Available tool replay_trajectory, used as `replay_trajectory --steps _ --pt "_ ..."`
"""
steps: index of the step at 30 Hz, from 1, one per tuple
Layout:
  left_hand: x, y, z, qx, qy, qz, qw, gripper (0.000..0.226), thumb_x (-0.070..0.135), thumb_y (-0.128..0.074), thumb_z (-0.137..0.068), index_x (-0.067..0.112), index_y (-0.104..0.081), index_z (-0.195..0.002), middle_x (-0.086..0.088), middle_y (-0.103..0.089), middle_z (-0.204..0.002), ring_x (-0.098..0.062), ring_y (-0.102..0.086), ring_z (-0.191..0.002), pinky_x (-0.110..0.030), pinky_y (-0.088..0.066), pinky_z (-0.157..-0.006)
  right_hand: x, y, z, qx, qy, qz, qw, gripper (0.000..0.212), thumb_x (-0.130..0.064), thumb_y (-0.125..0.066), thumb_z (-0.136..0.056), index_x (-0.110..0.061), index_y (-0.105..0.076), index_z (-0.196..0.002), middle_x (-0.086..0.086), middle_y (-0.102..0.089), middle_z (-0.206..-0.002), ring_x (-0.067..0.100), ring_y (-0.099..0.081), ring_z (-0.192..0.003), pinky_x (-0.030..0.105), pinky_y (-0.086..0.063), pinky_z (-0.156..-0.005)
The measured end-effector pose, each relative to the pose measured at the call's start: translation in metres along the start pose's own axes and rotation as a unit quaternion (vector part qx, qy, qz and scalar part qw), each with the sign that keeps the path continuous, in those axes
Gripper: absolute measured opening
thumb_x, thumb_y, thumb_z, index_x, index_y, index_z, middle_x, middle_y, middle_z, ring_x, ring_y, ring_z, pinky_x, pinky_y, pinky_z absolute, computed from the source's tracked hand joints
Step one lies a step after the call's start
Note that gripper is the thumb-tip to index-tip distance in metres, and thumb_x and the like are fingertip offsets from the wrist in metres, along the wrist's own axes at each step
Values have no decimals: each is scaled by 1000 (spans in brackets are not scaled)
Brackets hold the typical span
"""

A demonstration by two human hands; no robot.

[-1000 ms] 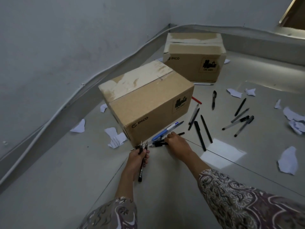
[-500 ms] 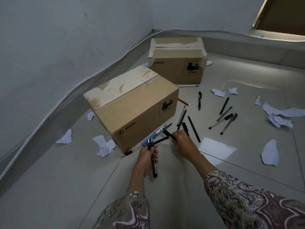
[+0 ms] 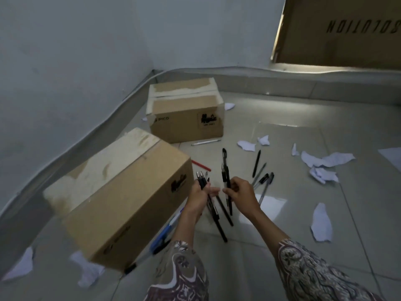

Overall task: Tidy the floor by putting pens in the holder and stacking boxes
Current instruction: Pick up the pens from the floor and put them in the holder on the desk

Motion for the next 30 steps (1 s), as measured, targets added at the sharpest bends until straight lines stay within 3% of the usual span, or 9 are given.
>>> replay_trajectory --steps 2,5,7,9,15,18,22,27,30 --pt "28 -12 -10 -14 -18 -43 999 13 14 -36 -100 7 -42 -107 -12 -66 -100 -25 -63 -98 -38 -46 -92 -4 23 -15 -1 -18 -13 1000 31 -8 -66 -80 -15 -46 -58 1 -46 -56 18 -46 -59 31 -42 -59" --pt "74 -28 -15 -22 -24 -66 997 9 14 -37 -99 9 -42 -104 -11 -65 -101 -22 -64 -90 -40 -45 -93 -22 65 -27 7 -40 -30 999 17 -7 -68 -79 5 -60 -70 10 -53 -59 18 -49 -57 31 -44 -59" --pt "103 -40 -5 -30 -24 -69 997 10 14 -37 -99 9 -42 -106 -13 -66 -103 -20 -64 -85 -34 -49 -76 -39 92 -24 10 -52 -50 997 14 -6 -70 -77 8 -65 -76 11 -59 -60 17 -51 -54 27 -45 -58" --pt "144 -53 8 -38 -27 -84 995 10 14 -37 -99 9 -43 -106 -10 -67 -103 -18 -62 -85 -27 -44 -63 -64 129 -23 16 -80 -92 992 6 -3 -71 -76 3 -70 -78 8 -62 -60 15 -53 -53 22 -46 -56" --pt "273 -84 67 -53 -55 -87 993 14 7 -43 -96 16 -47 -86 -5 -65 -89 -13 -59 -79 -22 -45 -62 -163 227 -11 -14 -89 -98 991 6 -1 -68 -78 0 -72 -82 9 -67 -69 19 -61 -63 31 -53 -68" --pt "346 -102 94 -56 -71 -95 991 8 2 -43 -95 8 -49 -96 -12 -62 -92 -12 -59 -75 -19 -49 -59 -221 289 -3 -12 -81 -87 993 5 -1 -68 -78 2 -71 -79 8 -67 -66 13 -61 -60 28 -55 -66" --pt "440 -140 140 -75 -73 -109 988 12 2 -42 -95 7 -48 -105 -13 -61 -95 -15 -58 -78 -24 -50 -68 -290 384 18 29 -83 -91 992 11 -2 -68 -78 9 -69 -81 28 -68 -79 22 -63 -66 35 -55 -71" --pt "545 -201 196 -119 -90 -146 978 15 6 -42 -96 7 -50 -109 -7 -62 -94 -16 -59 -83 -25 -48 -68 -365 499 41 69 -81 -101 989 6 -1 -68 -78 4 -71 -79 22 -70 -75 21 -65 -64 22 -55 -64" --pt "601 -239 227 -145 -102 -164 971 9 7 -44 -96 10 -52 -97 -6 -64 -93 -12 -59 -79 -23 -47 -65 -404 561 51 88 -78 -124 985 3 1 -67 -78 1 -70 -79 15 -68 -71 19 -63 -64 17 -52 -60"
Point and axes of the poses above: each hand's wrist, its own z-axis away from the middle knuckle, its own y-axis out of the back of the hand, x = y × z, the point moved 9 cm from there along -z, towards the middle knuckle
